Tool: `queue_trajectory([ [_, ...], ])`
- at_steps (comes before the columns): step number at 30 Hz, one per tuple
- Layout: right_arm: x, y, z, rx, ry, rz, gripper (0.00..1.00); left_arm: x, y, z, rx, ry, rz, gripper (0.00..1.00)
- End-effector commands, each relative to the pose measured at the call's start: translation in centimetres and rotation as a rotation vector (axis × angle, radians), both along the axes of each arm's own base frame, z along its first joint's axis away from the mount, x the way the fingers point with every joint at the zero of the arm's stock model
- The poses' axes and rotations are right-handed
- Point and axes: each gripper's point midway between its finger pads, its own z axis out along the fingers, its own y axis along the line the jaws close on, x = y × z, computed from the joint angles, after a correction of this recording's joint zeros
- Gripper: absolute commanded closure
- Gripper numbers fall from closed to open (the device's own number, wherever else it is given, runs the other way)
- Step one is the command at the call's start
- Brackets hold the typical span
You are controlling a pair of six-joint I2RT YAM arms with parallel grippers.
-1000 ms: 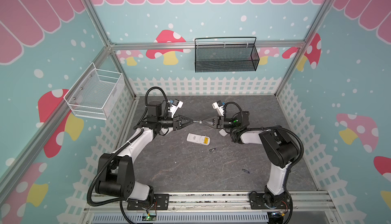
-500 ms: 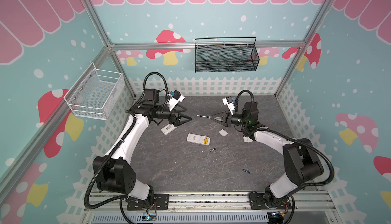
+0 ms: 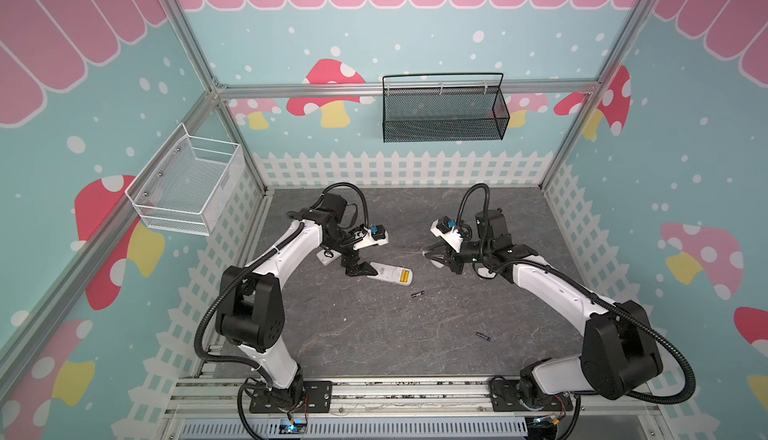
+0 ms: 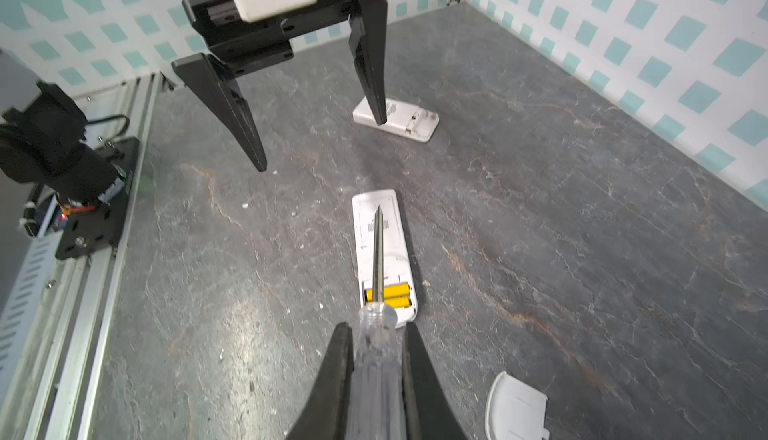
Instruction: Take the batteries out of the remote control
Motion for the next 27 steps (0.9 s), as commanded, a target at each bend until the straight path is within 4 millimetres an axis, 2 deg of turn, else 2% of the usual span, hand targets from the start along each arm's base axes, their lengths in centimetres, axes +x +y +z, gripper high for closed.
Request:
queue_trajectory([
  [1,-1.1,-0.7,-3.2,-0.132,0.014,0.038,1.00,-0.1,-0.1,-2.6,0.074,-0.063,-0.131,0.01],
  [6,-2.0,-0.7,-6.2,-0.209,0.072,0.051,1.00,1.2,-1.1,-6.1,0.160,-0.069,-0.175,0.01],
  [10,-2.5,-0.5,-7.4,-0.240,0.079,0.078,1.00,2.1,-1.9,-7.5,0.164,-0.082,-0.195,0.01],
  [14,-2.5,-0.3,-7.5,-0.242,0.095,0.082,1.00,2.4,-2.1,-9.1,0.221,-0.077,-0.211,0.01],
  [20,-2.3,-0.6,-7.7,-0.261,0.094,0.068,1.00,2.2,-2.2,-10.5,0.257,-0.067,-0.235,0.04],
  [27,-2.0,-0.6,-7.6,-0.267,0.102,0.062,1.00,2.3,-2.0,-12.2,0.306,-0.058,-0.249,0.13],
])
